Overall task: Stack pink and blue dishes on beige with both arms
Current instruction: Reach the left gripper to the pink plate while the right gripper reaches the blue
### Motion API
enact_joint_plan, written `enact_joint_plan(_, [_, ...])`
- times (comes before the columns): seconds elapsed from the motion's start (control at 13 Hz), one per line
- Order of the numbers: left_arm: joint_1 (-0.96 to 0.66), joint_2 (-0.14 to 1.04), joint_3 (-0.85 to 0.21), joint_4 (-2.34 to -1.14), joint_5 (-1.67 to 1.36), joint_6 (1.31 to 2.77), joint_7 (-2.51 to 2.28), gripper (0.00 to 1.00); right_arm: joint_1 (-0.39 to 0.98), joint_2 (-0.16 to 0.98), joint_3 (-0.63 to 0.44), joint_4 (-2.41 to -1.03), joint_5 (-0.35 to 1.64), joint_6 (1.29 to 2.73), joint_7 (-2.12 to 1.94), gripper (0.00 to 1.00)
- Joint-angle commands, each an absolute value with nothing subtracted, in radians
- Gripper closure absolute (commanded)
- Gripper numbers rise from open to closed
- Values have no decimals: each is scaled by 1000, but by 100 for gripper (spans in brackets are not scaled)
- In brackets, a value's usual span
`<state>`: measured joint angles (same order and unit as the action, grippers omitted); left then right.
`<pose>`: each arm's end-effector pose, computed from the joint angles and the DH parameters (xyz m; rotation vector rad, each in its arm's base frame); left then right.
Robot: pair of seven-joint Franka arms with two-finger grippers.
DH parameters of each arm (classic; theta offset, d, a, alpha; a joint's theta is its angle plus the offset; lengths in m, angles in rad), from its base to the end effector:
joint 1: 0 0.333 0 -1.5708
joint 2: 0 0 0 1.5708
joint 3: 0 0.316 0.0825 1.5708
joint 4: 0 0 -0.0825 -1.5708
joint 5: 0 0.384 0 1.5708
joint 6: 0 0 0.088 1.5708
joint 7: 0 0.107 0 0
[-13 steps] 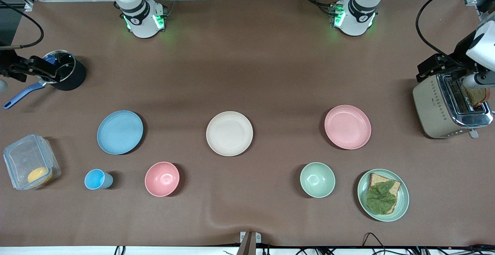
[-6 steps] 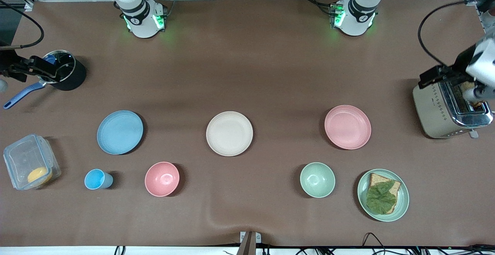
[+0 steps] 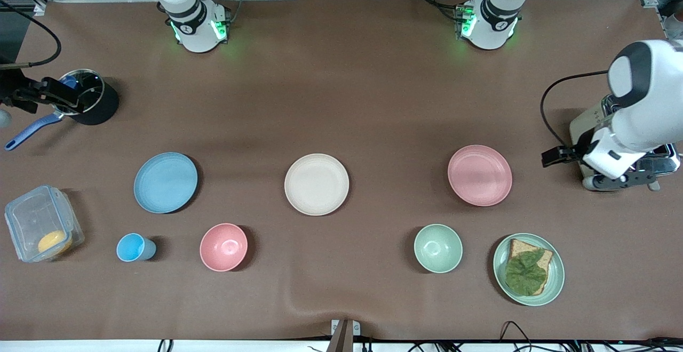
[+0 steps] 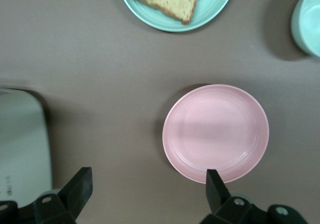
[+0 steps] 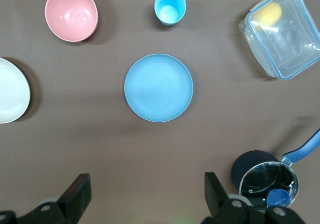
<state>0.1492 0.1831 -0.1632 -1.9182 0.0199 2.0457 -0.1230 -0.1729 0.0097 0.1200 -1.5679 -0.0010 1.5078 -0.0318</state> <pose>0.5934 -0.0038 0.3952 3.1279 0.1586 -0.0842 0.5496 -0.0295 0.6152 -3.1364 0.0331 0.1093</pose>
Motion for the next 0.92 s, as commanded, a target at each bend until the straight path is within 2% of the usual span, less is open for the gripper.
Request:
enact_joint_plan(0.0, [140,245,-167,-1940,48,2112,-225,0,-199,14,135,-1597,12,1517,-31,0])
enact_joint_plan(0.38, [94,377,-179,-1942,132,2203,-431,0,-225,41,135,-1713,12,1632,-35,0])
enact_joint_plan(0.54, [80,422,-179,-1948,133,2235,-472,0,-268,105,135,-1756,12,1678,-40,0])
enact_joint_plan(0.85, [89,463,-179,-1989,135,2305,-468,0,-317,228,133,-1839,12,1857,-40,0])
